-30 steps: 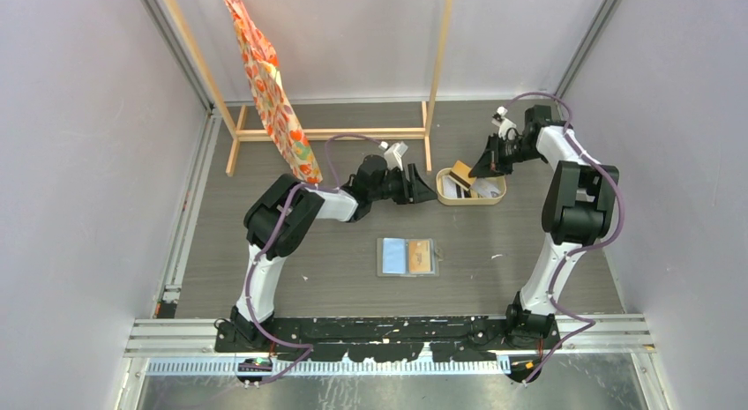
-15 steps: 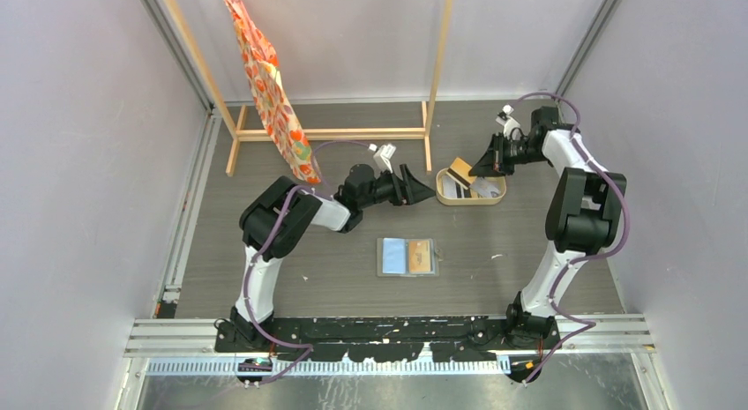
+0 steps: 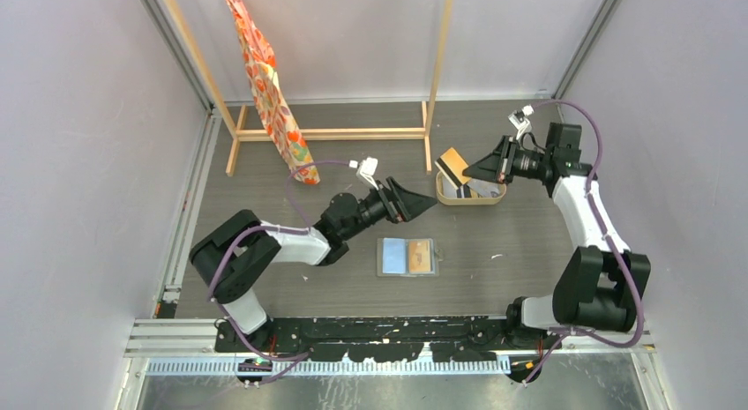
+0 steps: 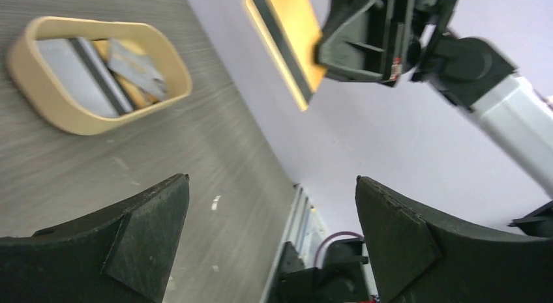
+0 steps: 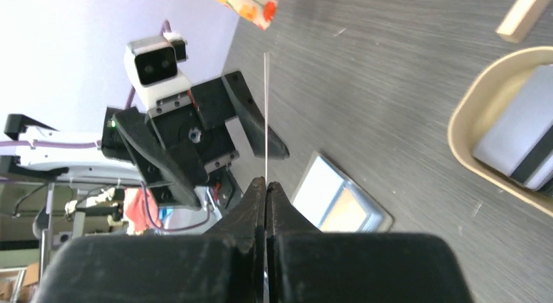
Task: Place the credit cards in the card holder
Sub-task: Pick up the credit card from the storage box, then insert the credit card into the card holder.
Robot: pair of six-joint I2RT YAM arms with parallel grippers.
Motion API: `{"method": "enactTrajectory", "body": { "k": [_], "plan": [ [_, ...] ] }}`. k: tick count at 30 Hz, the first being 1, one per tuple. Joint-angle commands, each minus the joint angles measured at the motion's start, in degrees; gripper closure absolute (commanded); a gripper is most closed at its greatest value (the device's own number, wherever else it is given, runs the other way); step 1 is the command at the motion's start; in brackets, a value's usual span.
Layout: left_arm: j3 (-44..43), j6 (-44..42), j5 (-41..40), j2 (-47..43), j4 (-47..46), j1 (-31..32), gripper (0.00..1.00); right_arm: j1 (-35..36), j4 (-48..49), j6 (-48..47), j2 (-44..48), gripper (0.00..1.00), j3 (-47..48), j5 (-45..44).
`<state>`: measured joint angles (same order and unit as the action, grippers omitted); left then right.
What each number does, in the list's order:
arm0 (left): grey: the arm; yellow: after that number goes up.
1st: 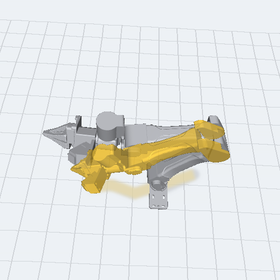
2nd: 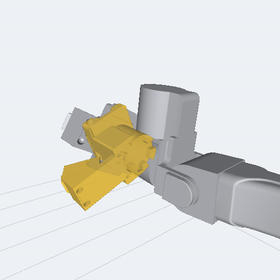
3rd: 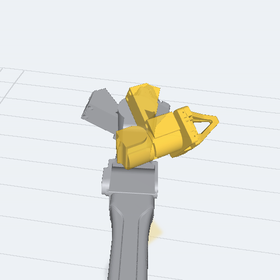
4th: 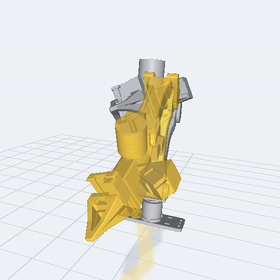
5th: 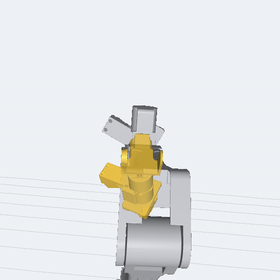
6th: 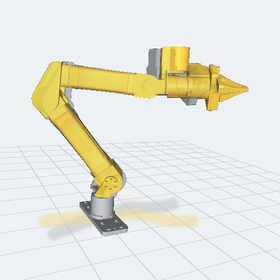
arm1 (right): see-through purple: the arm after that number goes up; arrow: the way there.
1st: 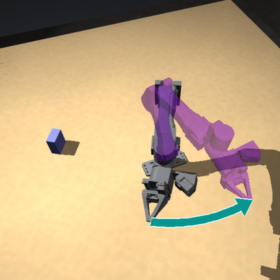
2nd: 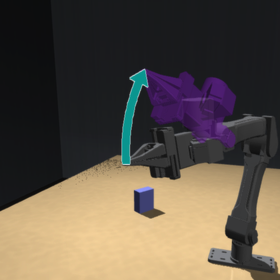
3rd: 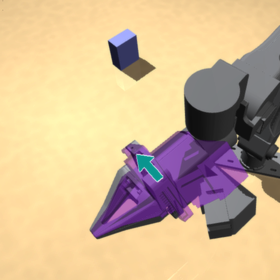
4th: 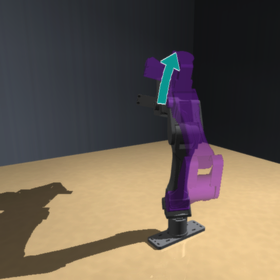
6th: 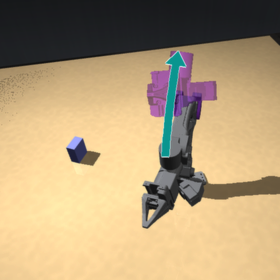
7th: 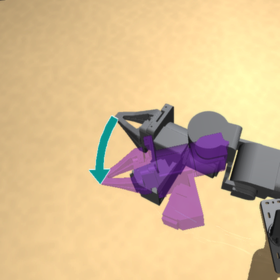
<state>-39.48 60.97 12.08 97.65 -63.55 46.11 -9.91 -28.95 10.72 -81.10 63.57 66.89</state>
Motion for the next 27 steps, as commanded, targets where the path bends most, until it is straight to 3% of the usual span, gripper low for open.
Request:
{"method": "enactTrajectory", "body": {
  "k": [1,4,11,20,27],
  "plan": [
    [1.4,2.7,-10.8,-2.1,-5.9,5.1,0.00,1.1,23.7,19.5,6.0,0.99,-9.1,5.2],
    [1.7,5.0,-17.7,0.1,-13.3,8.4,0.01,2.7,32.3,25.7,9.4,0.99,-12.0,4.3],
    [-1.2,6.4,-24.4,4.2,-18.4,10.2,0.13,5.6,33.4,26.0,11.1,0.99,-13.6,3.6],
    [-4.2,7.2,-25.1,4.2,-18.5,10.2,0.28,6.4,33.4,25.8,10.3,0.99,-14.2,3.3],
    [-4.4,8.0,-27.4,4.1,-18.5,10.1,0.53,6.9,33.5,25.4,10.4,0.99,-14.5,3.6]
  ]
}}
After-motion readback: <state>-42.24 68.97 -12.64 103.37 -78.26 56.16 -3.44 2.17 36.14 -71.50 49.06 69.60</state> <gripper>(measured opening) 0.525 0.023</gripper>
